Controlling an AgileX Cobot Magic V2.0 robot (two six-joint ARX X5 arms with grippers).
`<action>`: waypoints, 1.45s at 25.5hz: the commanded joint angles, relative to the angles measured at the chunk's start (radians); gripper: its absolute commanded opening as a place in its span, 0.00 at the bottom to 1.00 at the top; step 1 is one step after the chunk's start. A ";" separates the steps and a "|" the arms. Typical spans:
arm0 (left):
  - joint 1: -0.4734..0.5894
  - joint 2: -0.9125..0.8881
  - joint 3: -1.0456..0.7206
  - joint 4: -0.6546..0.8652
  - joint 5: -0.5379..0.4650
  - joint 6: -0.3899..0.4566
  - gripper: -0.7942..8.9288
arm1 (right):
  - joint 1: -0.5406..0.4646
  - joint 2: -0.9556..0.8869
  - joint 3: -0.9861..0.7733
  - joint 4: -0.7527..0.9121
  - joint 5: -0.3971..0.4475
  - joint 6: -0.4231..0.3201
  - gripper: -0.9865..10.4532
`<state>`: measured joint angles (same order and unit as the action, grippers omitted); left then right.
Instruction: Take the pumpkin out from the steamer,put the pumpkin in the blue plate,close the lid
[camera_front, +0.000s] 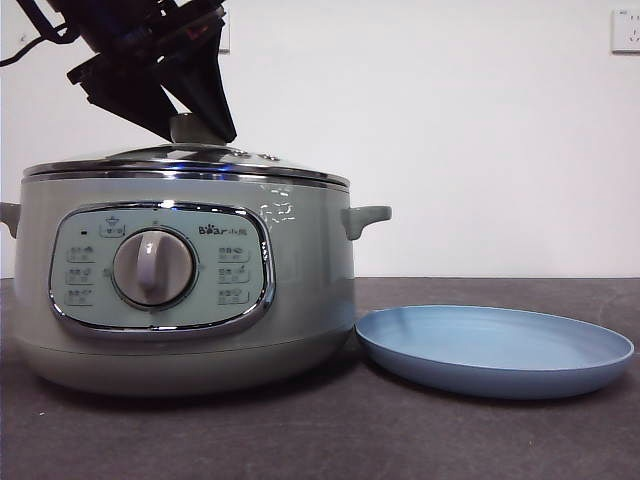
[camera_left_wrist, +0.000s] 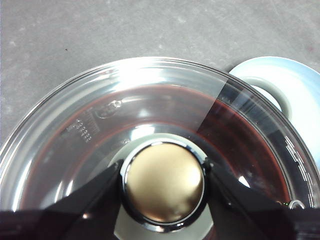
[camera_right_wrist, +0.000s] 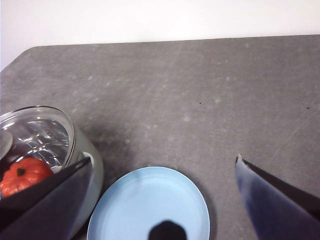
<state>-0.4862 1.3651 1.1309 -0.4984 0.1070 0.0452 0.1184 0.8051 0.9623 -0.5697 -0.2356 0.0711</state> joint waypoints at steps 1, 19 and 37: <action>0.001 -0.029 -0.004 0.014 -0.003 0.010 0.07 | 0.003 0.003 0.003 0.008 -0.007 0.035 0.50; 0.001 -0.491 -0.002 -0.078 -0.311 0.012 0.07 | 0.309 0.409 0.152 0.089 -0.207 -0.026 0.51; 0.001 -0.720 -0.002 -0.259 -0.604 0.037 0.07 | 0.695 1.184 0.797 -0.237 0.087 -0.268 0.59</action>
<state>-0.4854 0.6601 1.1183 -0.8005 -0.4873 0.0711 0.8124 1.9823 1.7576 -0.8139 -0.1532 -0.1822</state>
